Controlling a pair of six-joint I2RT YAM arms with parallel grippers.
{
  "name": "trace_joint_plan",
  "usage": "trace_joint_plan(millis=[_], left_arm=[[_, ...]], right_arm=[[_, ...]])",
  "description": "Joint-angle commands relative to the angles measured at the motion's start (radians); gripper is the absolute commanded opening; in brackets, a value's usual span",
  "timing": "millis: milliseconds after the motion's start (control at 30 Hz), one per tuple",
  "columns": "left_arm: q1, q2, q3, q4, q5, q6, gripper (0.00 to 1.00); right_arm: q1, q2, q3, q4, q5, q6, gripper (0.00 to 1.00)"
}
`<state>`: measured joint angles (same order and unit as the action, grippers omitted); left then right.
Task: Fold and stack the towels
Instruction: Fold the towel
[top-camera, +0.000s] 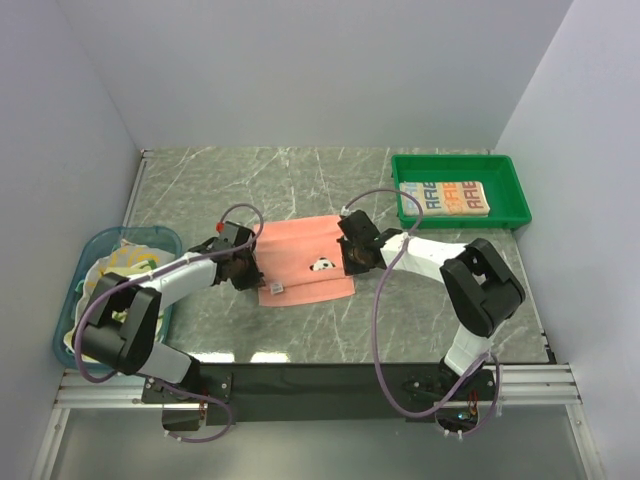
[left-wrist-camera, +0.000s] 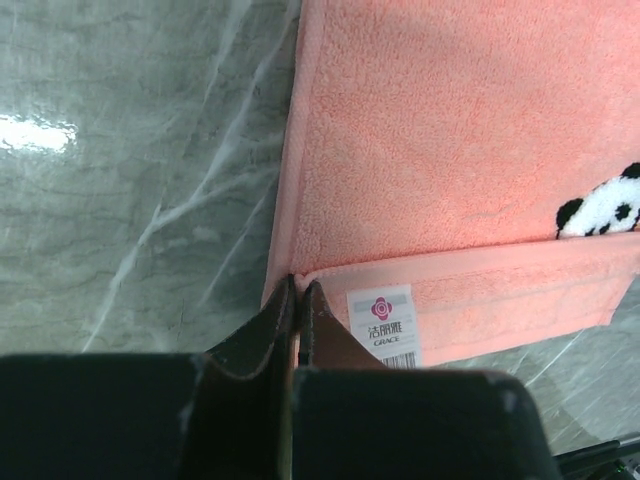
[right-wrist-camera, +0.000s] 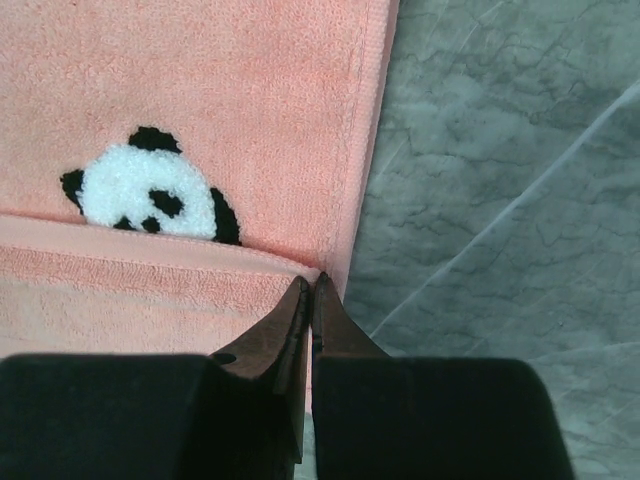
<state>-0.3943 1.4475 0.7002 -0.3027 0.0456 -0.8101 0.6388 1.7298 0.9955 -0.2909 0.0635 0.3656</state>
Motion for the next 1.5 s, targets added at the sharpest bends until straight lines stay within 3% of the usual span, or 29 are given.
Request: trace_joint_plan(millis=[0, 200, 467, 1200, 1467], left_arm=[[0.006, -0.032, 0.047, -0.084, -0.095, 0.017, 0.01], [0.006, -0.119, 0.099, -0.17, -0.128, 0.038, 0.01], [0.003, -0.173, 0.055, -0.177, -0.109, 0.034, 0.01], [-0.035, -0.065, -0.097, -0.069, -0.118, -0.003, 0.01], [-0.035, -0.067, -0.036, -0.105, -0.13, 0.003, 0.01]], right_arm=[[-0.024, -0.048, 0.02, -0.08, 0.104, -0.04, 0.0], [-0.022, -0.14, 0.012, -0.117, 0.114, -0.042, 0.0], [-0.004, -0.22, -0.044, -0.128, 0.104, -0.011, 0.0], [0.015, -0.098, -0.155, -0.036, 0.048, 0.061, 0.0], [0.015, -0.131, -0.109, -0.077, 0.096, 0.038, 0.0]])
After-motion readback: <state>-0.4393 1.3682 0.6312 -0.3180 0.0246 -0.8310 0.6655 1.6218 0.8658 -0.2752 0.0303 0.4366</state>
